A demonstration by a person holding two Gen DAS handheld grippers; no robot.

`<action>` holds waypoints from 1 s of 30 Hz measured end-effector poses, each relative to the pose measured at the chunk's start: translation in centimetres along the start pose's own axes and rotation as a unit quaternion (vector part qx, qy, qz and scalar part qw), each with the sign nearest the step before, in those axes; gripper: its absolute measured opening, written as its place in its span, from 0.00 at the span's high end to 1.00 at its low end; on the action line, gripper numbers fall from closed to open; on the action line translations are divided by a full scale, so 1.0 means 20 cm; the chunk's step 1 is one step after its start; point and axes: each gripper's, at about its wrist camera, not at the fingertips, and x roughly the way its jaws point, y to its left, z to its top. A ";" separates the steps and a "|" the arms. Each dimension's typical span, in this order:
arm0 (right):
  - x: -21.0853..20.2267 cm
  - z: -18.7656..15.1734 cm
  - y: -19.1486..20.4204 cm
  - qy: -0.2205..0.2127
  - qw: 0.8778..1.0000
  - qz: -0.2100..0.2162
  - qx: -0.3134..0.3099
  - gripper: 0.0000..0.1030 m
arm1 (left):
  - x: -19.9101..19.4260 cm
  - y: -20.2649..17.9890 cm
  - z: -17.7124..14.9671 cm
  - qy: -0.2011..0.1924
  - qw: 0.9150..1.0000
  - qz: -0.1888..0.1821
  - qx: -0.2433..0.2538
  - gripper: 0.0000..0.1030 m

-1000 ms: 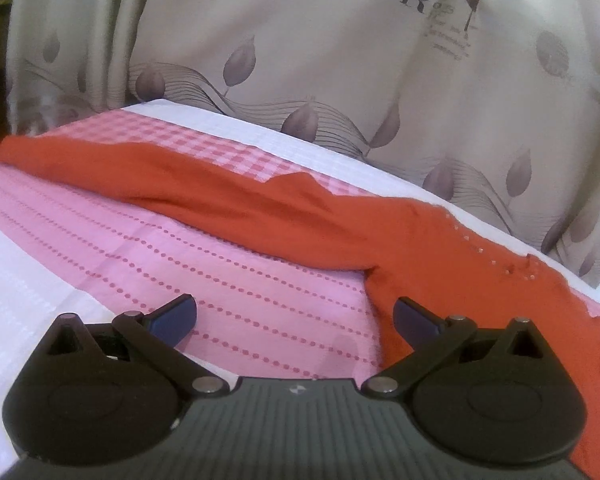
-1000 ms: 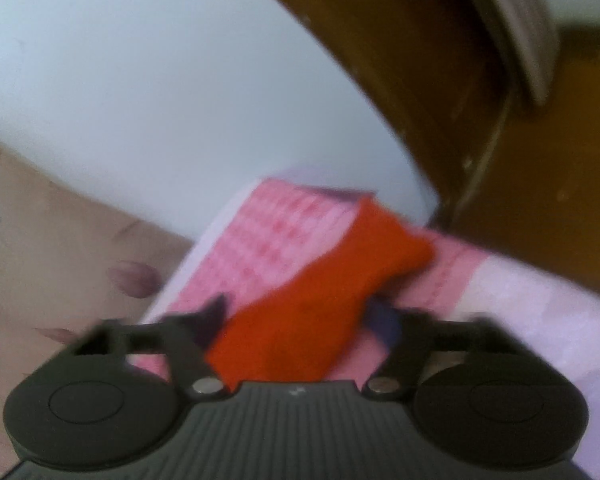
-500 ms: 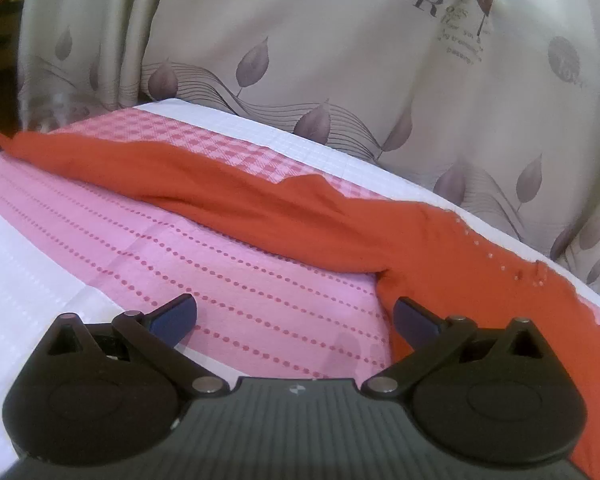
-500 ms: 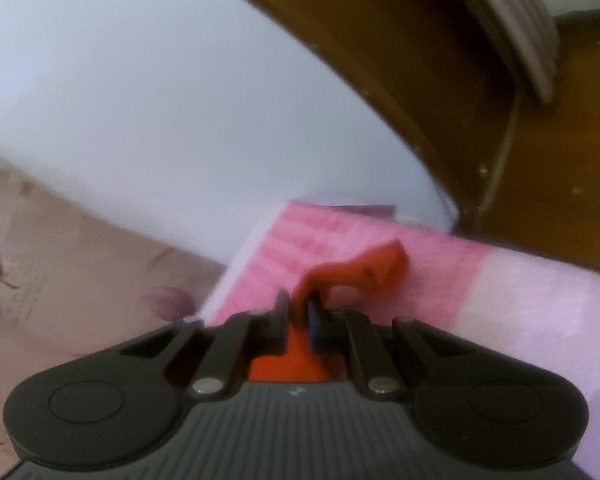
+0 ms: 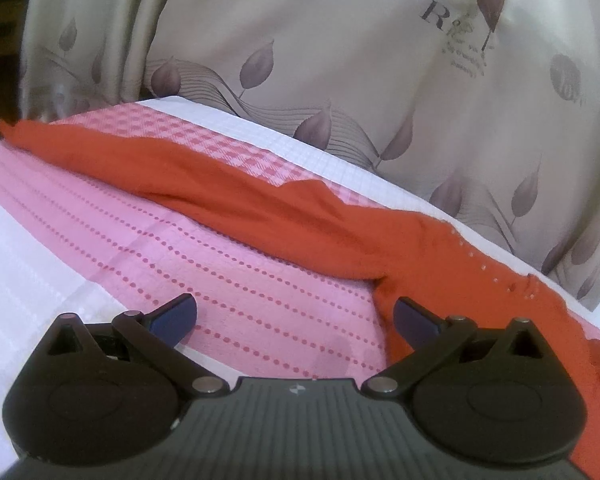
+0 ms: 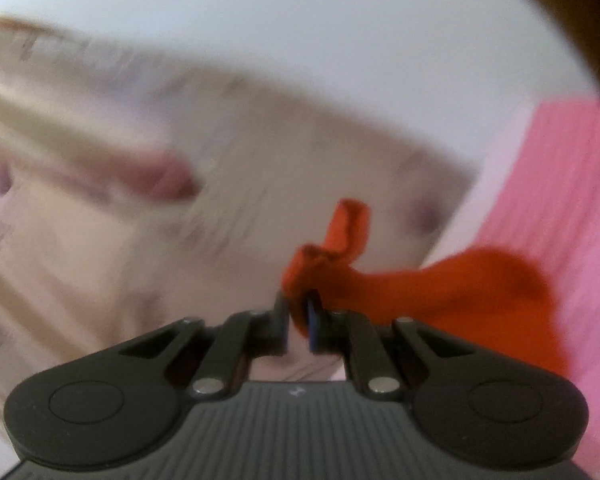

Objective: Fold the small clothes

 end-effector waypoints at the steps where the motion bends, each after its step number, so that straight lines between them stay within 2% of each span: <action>1: 0.08 -0.08 0.04 0.015 1.000 0.013 0.008 0.91 | 0.00 0.00 0.00 0.000 1.000 -0.002 -0.002 0.00; 6: 0.42 -0.51 0.21 0.096 0.994 0.040 0.019 0.91 | 0.00 0.02 0.00 -0.003 1.000 -0.011 -0.015 0.00; 11: 0.67 -0.94 0.24 0.167 0.985 0.031 0.023 0.91 | -0.01 0.04 0.00 -0.005 1.000 -0.019 -0.025 0.00; 17: 0.81 -1.25 0.22 0.218 0.975 0.023 0.027 0.90 | -0.01 0.07 0.01 -0.007 0.999 -0.029 -0.033 0.00; 20: 0.69 -1.26 0.27 0.232 0.971 0.026 -0.044 0.90 | -0.01 0.08 0.02 -0.005 0.998 -0.044 -0.037 0.00; 22: 0.53 -1.20 0.30 0.219 0.968 0.013 -0.122 0.89 | -0.01 0.11 0.03 0.006 0.994 -0.096 -0.052 0.00; 23: 0.45 -1.17 0.31 0.208 0.964 0.001 -0.165 0.87 | 0.00 0.12 0.04 0.018 0.989 -0.131 -0.065 0.00; 24: 0.36 -1.15 0.31 0.193 0.957 -0.012 -0.215 0.86 | 0.00 0.11 0.07 0.030 0.983 -0.166 -0.074 0.00; 26: 0.14 -1.13 0.29 0.151 0.929 -0.058 -0.332 0.78 | 0.00 0.03 0.13 0.048 0.978 -0.197 -0.056 0.00; 27: 0.06 -1.12 0.27 0.135 0.914 -0.079 -0.375 0.74 | 0.02 -0.05 0.17 0.061 0.976 -0.209 -0.028 0.00; 28: -0.02 -1.12 0.25 0.124 0.901 -0.094 -0.404 0.66 | 0.04 -0.13 0.19 0.073 0.972 -0.222 0.003 0.01; 30: -0.14 -1.10 0.18 0.110 0.889 -0.109 -0.430 0.49 | 0.07 -0.32 0.23 0.072 0.966 -0.238 0.074 0.01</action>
